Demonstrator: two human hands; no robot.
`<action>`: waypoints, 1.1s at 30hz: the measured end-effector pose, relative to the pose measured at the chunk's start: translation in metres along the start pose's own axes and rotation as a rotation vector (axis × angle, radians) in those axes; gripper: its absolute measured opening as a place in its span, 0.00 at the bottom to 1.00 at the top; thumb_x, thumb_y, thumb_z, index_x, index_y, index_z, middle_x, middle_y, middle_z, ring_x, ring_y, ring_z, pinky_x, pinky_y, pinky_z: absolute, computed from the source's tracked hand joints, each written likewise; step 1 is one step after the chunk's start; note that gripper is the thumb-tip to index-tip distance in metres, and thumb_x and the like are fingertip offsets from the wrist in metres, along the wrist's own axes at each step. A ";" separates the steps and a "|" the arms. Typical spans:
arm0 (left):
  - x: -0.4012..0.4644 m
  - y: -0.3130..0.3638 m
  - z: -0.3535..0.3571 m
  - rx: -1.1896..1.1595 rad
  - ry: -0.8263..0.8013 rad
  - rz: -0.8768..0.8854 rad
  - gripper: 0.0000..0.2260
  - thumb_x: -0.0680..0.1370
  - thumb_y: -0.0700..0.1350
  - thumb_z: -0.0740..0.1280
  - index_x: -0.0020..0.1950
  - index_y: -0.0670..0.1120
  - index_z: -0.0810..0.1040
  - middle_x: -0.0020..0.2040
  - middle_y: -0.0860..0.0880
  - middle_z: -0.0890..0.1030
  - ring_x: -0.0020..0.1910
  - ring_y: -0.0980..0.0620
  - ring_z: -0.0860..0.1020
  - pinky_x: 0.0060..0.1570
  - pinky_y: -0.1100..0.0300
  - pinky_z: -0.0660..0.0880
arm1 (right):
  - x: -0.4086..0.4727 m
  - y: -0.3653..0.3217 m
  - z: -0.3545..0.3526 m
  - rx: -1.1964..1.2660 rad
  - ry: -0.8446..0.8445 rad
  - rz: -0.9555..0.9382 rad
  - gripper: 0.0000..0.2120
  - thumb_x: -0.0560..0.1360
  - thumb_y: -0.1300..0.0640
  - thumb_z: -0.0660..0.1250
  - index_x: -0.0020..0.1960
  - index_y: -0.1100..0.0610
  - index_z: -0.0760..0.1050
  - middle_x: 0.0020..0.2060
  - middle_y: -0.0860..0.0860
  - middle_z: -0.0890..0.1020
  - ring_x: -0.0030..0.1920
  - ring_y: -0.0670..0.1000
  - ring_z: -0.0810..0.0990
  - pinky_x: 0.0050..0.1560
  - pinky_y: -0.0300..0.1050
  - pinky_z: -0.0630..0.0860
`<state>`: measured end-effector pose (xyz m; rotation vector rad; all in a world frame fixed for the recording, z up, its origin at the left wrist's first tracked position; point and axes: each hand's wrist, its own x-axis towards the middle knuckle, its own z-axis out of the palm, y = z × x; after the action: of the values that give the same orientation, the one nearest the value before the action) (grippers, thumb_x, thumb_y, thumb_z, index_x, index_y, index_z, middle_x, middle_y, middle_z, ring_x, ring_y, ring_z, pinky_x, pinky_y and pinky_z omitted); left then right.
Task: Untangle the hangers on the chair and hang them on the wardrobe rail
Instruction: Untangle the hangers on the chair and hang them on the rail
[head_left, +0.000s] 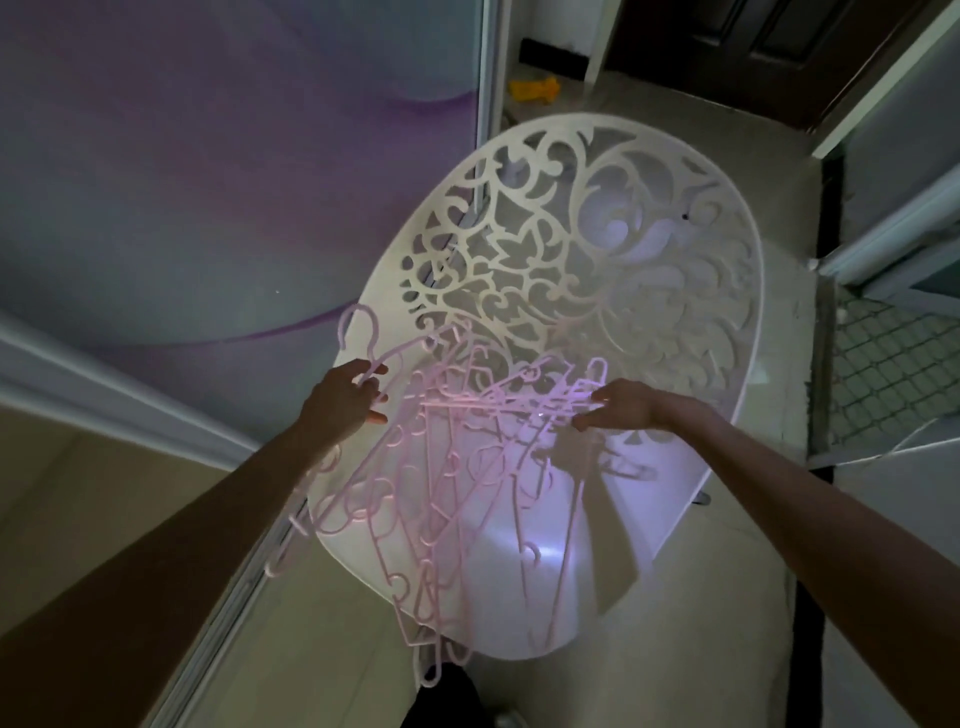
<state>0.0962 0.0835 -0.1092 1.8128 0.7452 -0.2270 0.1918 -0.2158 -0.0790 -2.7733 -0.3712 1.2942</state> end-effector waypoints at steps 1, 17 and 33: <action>0.002 0.001 0.007 0.024 -0.013 0.001 0.09 0.80 0.37 0.57 0.55 0.43 0.75 0.49 0.41 0.79 0.23 0.65 0.77 0.18 0.71 0.70 | 0.002 -0.001 0.001 0.051 -0.029 -0.004 0.28 0.77 0.43 0.61 0.69 0.61 0.68 0.70 0.59 0.68 0.69 0.56 0.68 0.64 0.42 0.63; 0.011 0.011 0.017 -0.172 -0.065 -0.080 0.08 0.81 0.39 0.59 0.57 0.44 0.74 0.44 0.47 0.79 0.23 0.60 0.79 0.20 0.69 0.73 | 0.009 0.037 0.025 1.075 -0.347 0.131 0.26 0.71 0.32 0.59 0.47 0.56 0.73 0.36 0.52 0.77 0.26 0.47 0.69 0.20 0.35 0.64; -0.049 0.006 0.018 -0.173 -0.176 -0.224 0.07 0.79 0.38 0.62 0.55 0.43 0.75 0.44 0.46 0.79 0.25 0.56 0.81 0.34 0.60 0.76 | -0.044 0.014 0.008 0.060 -0.076 0.072 0.41 0.60 0.20 0.57 0.50 0.57 0.75 0.46 0.56 0.79 0.38 0.52 0.76 0.39 0.43 0.71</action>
<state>0.0646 0.0472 -0.0871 1.5246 0.8162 -0.4493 0.1609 -0.2404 -0.0531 -2.7180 -0.2351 1.4049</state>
